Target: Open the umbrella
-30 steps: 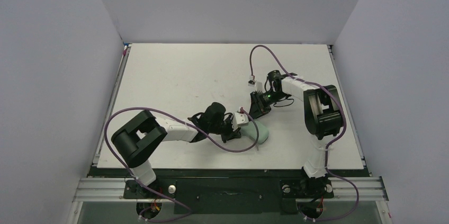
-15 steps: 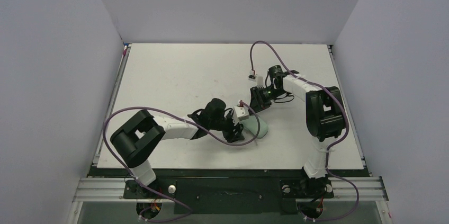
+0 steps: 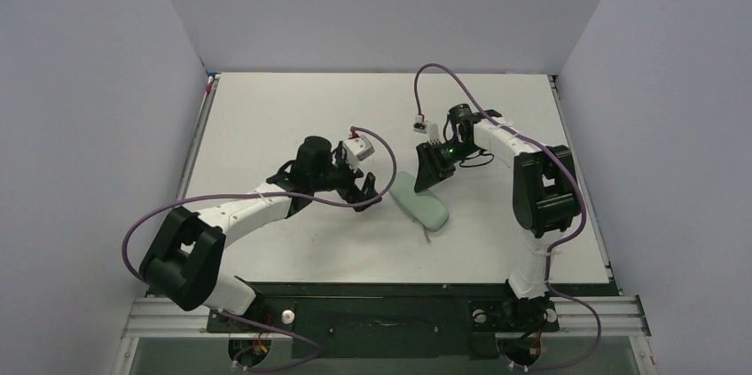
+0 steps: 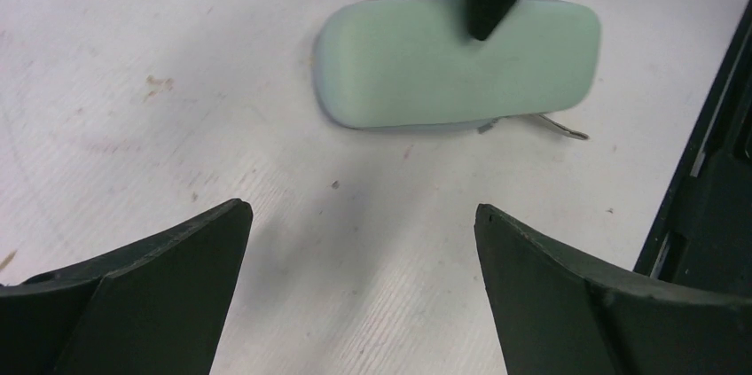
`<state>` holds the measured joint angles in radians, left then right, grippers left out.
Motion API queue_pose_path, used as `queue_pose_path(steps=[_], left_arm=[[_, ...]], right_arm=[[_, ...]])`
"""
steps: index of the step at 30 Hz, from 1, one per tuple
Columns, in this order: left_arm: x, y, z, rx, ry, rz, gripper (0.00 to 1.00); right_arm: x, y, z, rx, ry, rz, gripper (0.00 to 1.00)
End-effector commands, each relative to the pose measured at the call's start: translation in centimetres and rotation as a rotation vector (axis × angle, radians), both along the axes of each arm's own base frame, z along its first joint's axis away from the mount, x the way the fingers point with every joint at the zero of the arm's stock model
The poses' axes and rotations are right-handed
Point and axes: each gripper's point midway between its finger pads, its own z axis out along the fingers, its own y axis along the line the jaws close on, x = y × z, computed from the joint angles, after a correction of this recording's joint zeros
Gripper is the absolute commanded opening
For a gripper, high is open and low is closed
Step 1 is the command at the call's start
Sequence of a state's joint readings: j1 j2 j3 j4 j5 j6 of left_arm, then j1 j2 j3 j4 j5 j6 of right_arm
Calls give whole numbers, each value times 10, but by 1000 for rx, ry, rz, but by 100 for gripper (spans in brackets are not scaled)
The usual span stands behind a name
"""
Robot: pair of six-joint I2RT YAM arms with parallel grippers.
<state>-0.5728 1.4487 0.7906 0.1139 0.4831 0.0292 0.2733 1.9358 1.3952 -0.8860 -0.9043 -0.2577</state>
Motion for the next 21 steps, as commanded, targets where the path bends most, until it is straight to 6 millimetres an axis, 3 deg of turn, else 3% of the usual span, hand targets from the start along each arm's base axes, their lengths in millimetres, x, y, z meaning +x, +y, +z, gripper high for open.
queue_pose_path(steps=[1, 4, 8, 16, 20, 21], left_arm=[[29, 28, 12, -13, 94, 201, 97], [48, 45, 17, -42, 129, 323, 97], [58, 51, 24, -98, 144, 406, 97], [60, 42, 10, -133, 300, 471, 97], [47, 24, -6, -123, 398, 404, 98], [44, 19, -13, -111, 422, 389, 94]], right_arm=[[-22, 21, 37, 71, -70, 114, 38], [-31, 29, 46, 79, -102, 153, 38], [-41, 41, 55, 79, -146, 200, 38], [-68, 59, 46, 77, -159, 268, 39], [-80, 66, 37, 70, -168, 270, 39], [-78, 70, 38, 78, -183, 259, 39]])
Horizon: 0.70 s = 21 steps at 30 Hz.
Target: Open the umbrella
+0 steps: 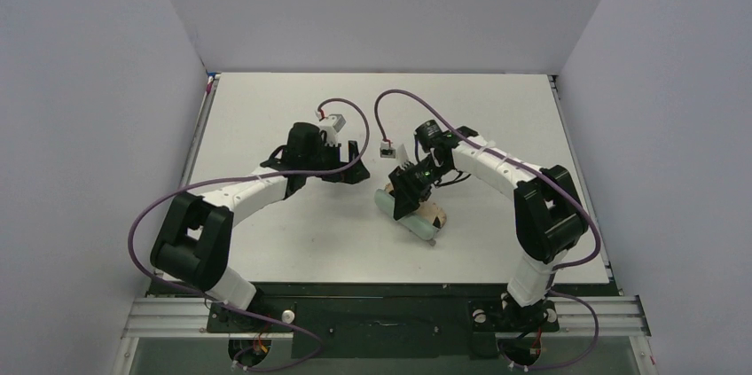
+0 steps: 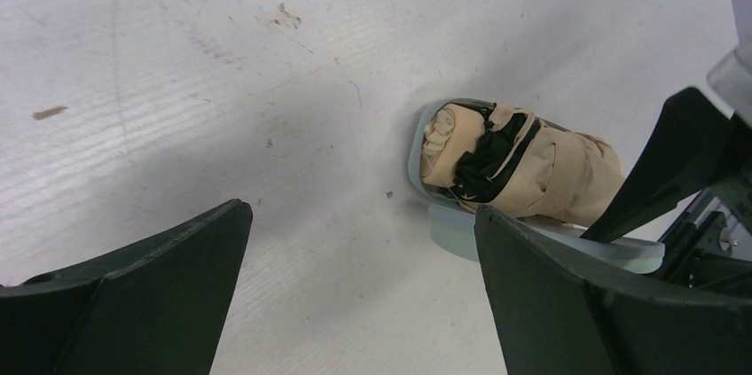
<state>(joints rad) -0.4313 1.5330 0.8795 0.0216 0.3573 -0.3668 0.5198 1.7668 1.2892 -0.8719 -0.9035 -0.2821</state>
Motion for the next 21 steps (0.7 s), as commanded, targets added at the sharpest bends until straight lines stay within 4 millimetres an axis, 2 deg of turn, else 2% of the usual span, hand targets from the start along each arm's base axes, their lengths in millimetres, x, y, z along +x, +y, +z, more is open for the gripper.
queue_pose_path(steps=[1, 4, 7, 11, 15, 18, 21], left_arm=[[-11, -28, -4, -62, 94, -74, 91], [-29, -38, -22, -46, 170, -128, 78], [-46, -44, -33, -35, 196, -173, 69], [-63, -36, -53, 1, 250, -178, 54], [-73, -26, -66, 33, 275, -176, 45], [-75, -26, -71, 44, 277, -189, 41], [-74, -27, -71, 44, 276, -198, 39]], right_arm=[[-3, 15, 8, 48, -85, -3, 39], [0, 21, 7, 52, -119, -29, 40], [1, 21, 5, 50, -127, -63, 41], [9, 18, 21, 78, -145, -120, 43], [23, -1, 32, 82, -187, -195, 51], [37, -24, 25, 33, -239, -252, 54], [51, -37, 17, -37, -328, -290, 54]])
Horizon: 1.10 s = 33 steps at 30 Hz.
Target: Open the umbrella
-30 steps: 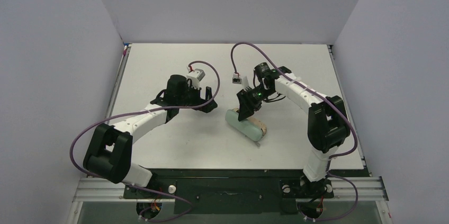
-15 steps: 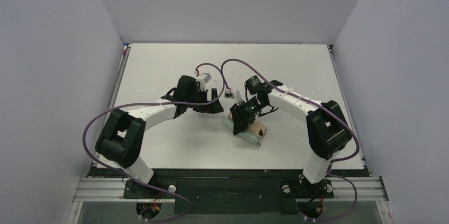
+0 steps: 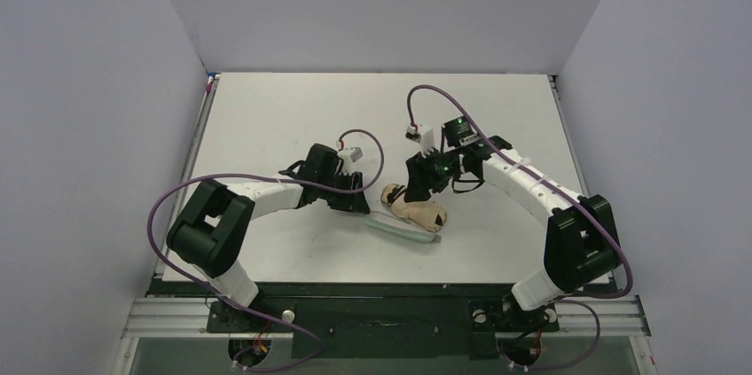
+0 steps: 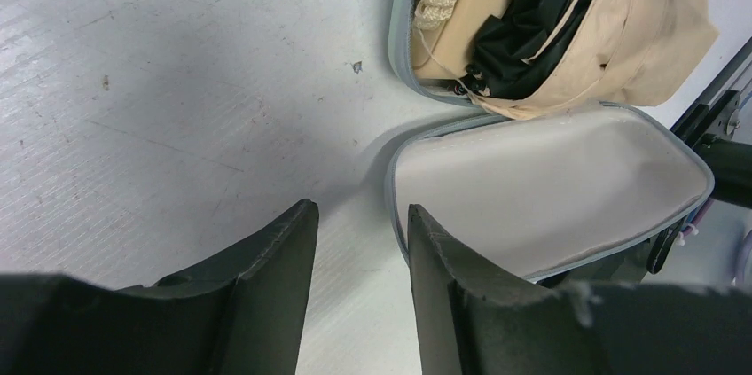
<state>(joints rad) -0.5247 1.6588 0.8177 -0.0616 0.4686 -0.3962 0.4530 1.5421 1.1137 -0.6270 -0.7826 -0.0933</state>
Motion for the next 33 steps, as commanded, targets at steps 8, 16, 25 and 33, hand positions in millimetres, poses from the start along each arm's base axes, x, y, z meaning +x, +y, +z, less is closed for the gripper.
queue_pose_path(steps=[8, 16, 25, 33], left_arm=[[-2, 1, 2, 17, -28, -45, 38], [4, 8, -1, 40, -33, -11, 37], [18, 14, 7, 37, -55, 24, 37], [32, 18, 20, 29, -101, 37, 45]], right_arm=[[27, -19, -30, -294, -314, -91, 65], [22, -27, -71, -443, -336, -74, 60], [19, -36, -93, -535, -319, -91, 54], [20, -43, -107, -594, -261, -44, 4]])
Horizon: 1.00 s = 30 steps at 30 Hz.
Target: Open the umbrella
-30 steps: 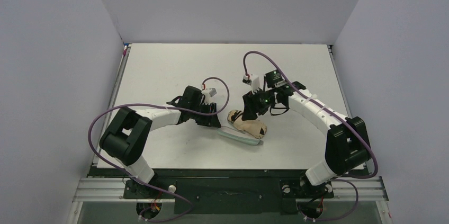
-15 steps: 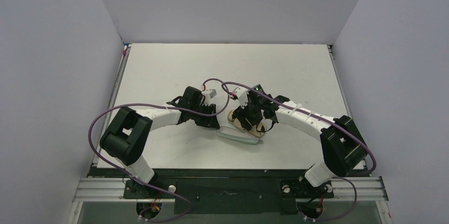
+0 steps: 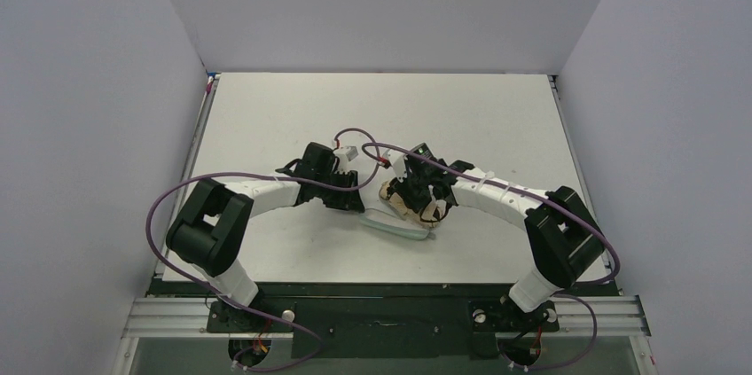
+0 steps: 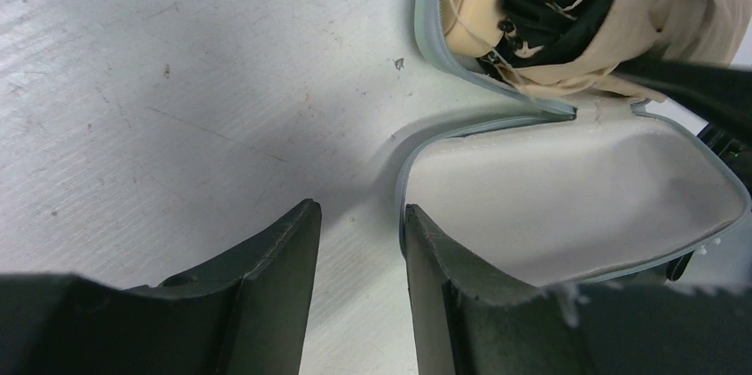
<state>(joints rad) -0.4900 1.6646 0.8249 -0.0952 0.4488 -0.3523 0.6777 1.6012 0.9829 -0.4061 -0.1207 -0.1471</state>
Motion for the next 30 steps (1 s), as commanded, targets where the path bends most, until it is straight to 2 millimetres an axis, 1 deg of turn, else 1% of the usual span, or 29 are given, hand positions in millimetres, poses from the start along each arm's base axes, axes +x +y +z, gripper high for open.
queue_pose_path(steps=[1, 2, 3, 4, 5, 6, 7, 8, 10, 11, 12, 13, 14, 15, 16, 17, 18, 19, 20, 21, 22, 23, 24, 25, 26, 27, 28, 29, 30], left_arm=[[29, 6, 28, -6, -108, 27, 55], [33, 6, 34, -9, -129, 31, 62], [39, 9, 37, 0, -153, 40, 73], [44, 9, 44, 0, -182, 44, 78], [52, 11, 50, 10, -221, 50, 88], [56, 11, 57, 12, -251, 52, 92], [64, 13, 64, 24, -293, 52, 100], [70, 16, 71, 36, -327, 62, 98], [83, 21, 84, 62, -392, 61, 97], [90, 22, 94, 63, -420, 66, 97], [95, 28, 98, 77, -438, 71, 97], [101, 29, 107, 77, -461, 77, 97], [106, 36, 110, 92, -476, 90, 97], [111, 39, 119, 92, -500, 100, 97], [116, 46, 123, 111, -522, 114, 97], [119, 50, 130, 117, -545, 126, 97], [124, 58, 134, 138, -571, 145, 97], [126, 62, 139, 147, -591, 154, 97], [130, 69, 142, 167, -613, 166, 97], [133, 76, 146, 177, -626, 180, 97], [136, 81, 148, 193, -638, 188, 97], [140, 88, 150, 203, -639, 210, 97], [143, 91, 156, 198, -639, 222, 97], [145, 97, 151, 198, -606, 237, 97], [151, 98, 161, 186, -612, 249, 97], [152, 103, 157, 183, -576, 256, 97], [158, 103, 166, 173, -585, 265, 97], [160, 106, 164, 171, -568, 271, 97], [164, 106, 169, 167, -576, 275, 97]], right_arm=[[-9, -28, -34, -113, 112, -30, 0], [-4, -38, -37, -105, 131, -60, 0], [0, -42, -36, -104, 138, -68, 0], [9, -52, -33, -96, 132, -102, 0], [17, -62, -28, -88, 118, -133, 0], [23, -66, -23, -86, 100, -149, 0], [32, -76, -18, -81, 82, -180, 0], [40, -81, -13, -85, 62, -201, 0], [57, -100, -8, -96, 37, -260, 0], [64, -116, -10, -114, 39, -302, 0], [76, -124, -5, -113, 22, -331, 0], [84, -146, -11, -138, 32, -389, 0], [98, -155, -4, -135, 8, -423, 0], [107, -178, -9, -152, 16, -492, 0], [123, -187, 0, -143, -7, -526, 0], [130, -210, -4, -161, 0, -589, 0], [147, -220, 7, -156, -34, -618, 0], [161, -240, 13, -158, -54, -665, 0], [167, -256, 10, -165, -49, -697, 0], [183, -265, 24, -154, -91, -715, 0], [187, -278, 21, -161, -84, -735, 0], [201, -283, 35, -137, -120, -743, 0], [205, -288, 35, -99, -109, -748, 0], [217, -292, 50, -76, -146, -759, 0], [221, -296, 53, -52, -149, -769, 0], [231, -297, 66, -31, -182, -770, 0], [234, -299, 72, -8, -193, -770, 0], [241, -300, 83, 12, -218, -769, 0], [244, -298, 89, 45, -227, -762, 0]])
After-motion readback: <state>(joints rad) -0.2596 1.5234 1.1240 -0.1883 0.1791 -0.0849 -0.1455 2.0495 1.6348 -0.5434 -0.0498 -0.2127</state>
